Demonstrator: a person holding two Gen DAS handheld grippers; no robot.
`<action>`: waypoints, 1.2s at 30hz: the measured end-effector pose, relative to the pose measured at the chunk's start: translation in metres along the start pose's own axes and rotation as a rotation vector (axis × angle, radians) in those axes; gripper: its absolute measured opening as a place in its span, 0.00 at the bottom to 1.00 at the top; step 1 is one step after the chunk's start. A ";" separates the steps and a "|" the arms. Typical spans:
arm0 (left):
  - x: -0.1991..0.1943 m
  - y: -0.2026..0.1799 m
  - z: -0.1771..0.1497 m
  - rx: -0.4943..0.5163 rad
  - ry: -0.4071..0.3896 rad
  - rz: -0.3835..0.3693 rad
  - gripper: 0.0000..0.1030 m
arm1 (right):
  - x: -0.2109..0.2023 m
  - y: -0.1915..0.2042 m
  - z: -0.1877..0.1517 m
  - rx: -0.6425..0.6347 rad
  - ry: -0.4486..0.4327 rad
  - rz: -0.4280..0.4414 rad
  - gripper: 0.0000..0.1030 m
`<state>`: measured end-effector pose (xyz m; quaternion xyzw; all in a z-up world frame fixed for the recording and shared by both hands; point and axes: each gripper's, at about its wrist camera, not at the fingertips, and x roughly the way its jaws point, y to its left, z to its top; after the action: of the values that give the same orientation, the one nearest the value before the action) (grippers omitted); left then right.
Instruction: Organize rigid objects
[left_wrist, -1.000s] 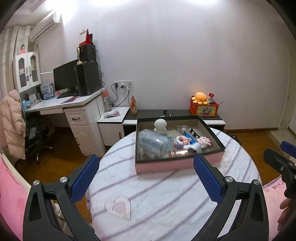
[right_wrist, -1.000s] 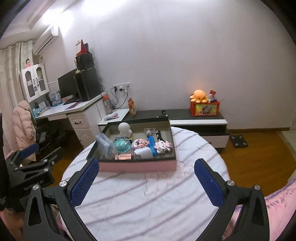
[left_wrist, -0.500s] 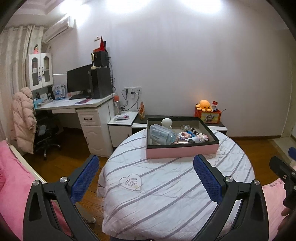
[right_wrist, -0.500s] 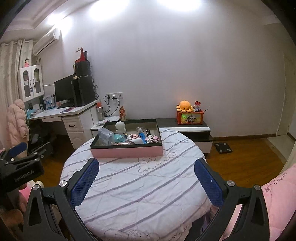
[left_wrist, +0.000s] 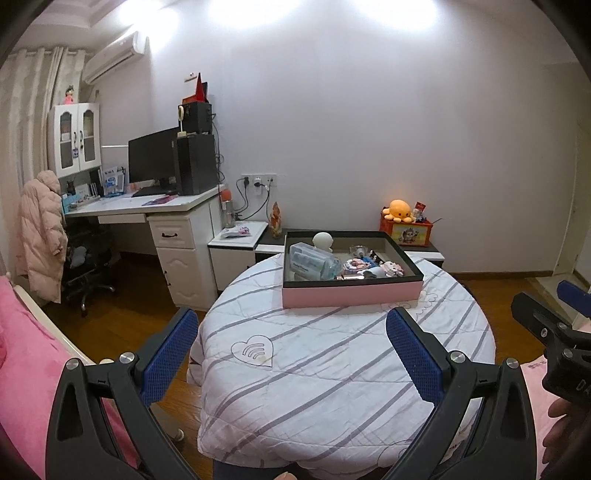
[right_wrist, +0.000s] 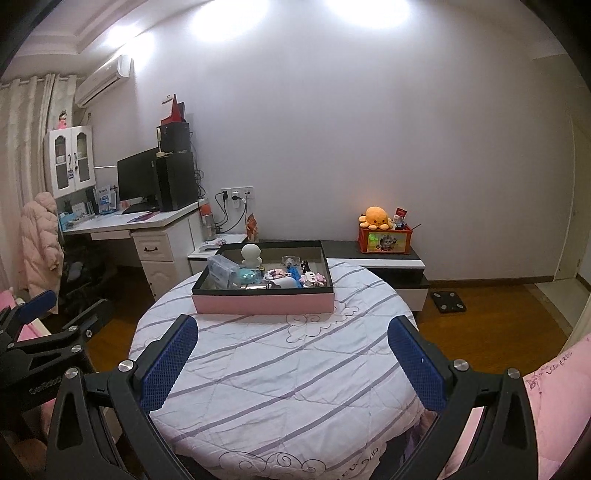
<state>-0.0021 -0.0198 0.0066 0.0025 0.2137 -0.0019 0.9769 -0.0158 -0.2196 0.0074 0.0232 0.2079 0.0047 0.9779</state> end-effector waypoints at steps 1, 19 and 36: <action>0.000 0.001 0.000 -0.001 0.001 0.002 1.00 | 0.000 -0.001 0.000 0.003 0.001 -0.001 1.00; -0.001 0.006 0.001 -0.015 -0.001 0.001 1.00 | 0.000 -0.002 0.000 0.009 0.002 -0.007 1.00; 0.001 0.008 0.000 -0.019 0.007 -0.007 1.00 | 0.000 -0.001 -0.002 0.012 0.006 -0.006 1.00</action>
<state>-0.0006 -0.0122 0.0063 -0.0076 0.2173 -0.0033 0.9761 -0.0161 -0.2205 0.0057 0.0285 0.2111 0.0004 0.9771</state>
